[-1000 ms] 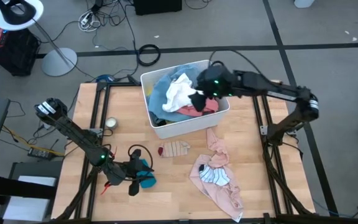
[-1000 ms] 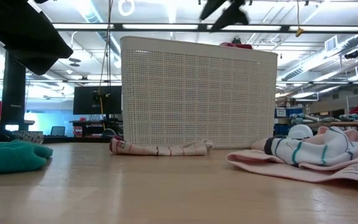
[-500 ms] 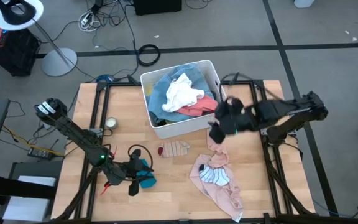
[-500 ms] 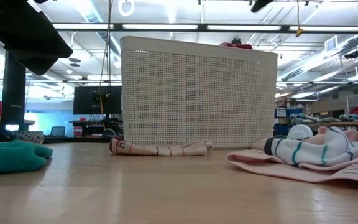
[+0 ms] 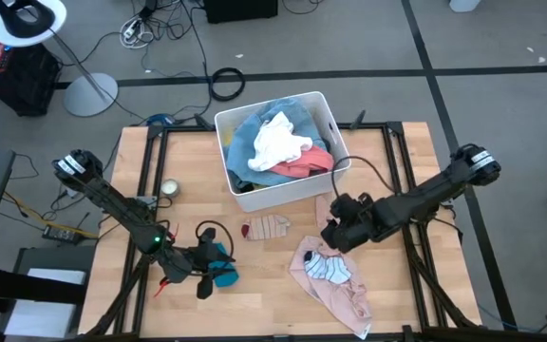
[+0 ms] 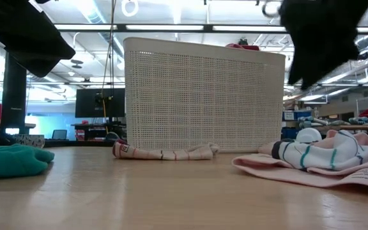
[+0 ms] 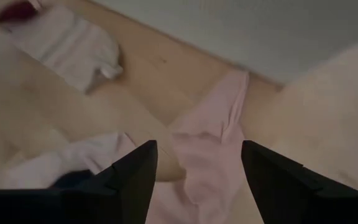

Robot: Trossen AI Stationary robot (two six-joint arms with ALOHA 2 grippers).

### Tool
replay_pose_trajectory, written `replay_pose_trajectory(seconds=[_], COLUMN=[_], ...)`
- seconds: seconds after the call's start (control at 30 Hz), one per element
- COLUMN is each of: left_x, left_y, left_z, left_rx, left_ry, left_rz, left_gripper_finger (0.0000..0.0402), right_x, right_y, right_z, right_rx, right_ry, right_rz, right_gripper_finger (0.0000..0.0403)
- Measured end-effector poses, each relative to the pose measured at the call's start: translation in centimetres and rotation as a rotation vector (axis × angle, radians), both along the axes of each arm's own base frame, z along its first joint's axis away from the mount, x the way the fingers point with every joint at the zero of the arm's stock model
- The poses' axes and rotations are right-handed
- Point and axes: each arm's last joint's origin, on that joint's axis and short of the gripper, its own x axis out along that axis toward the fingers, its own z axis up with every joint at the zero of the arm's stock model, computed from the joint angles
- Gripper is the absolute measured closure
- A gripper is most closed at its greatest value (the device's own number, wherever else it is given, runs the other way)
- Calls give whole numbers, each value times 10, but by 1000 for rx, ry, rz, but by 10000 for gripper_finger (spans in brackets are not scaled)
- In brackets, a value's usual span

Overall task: Sort clothes
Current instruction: Put the pink sock into the white bin

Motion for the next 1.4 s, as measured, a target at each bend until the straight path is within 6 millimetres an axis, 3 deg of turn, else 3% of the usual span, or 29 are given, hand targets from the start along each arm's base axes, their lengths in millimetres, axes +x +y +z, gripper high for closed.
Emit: replay_pose_trajectory(seconds=[0.13,0.3,0.6,0.7,0.83,0.9,1.0,1.1,1.27,1.4], left_x=[0,0,0,0,0,0,0,0,0,0], left_y=[0,0,0,0,0,0,0,0,0,0], left_z=[0,0,0,0,0,0,0,0,0,0], left_rx=[-12,-14,-11,-13,-14,-14,-15,-15,-15,-11], left_ry=[1,1,0,0,0,0,0,0,0,0], left_rz=[6,7,9,10,11,11,11,11,12,9], left_gripper_finger=[265,265,266,266,266,266,266,266,266,266], right_x=[-8,-20,-34,-36,-37,-37,-37,-38,-37,-37], right_y=[-3,-7,-13,-13,-13,-12,-10,-6,0,1], right_z=[-36,-67,-96,-100,-101,-100,-89,-65,5,70], right_rx=[39,125,211,243,239,229,206,143,15,-70], right_ry=[-6,12,39,55,78,88,133,215,284,213], right_rz=[-53,-104,-165,-168,-122,-102,-100,-110,-117,-89], right_gripper_finger=[167,170,183,232,362,387,392,397,399,400])
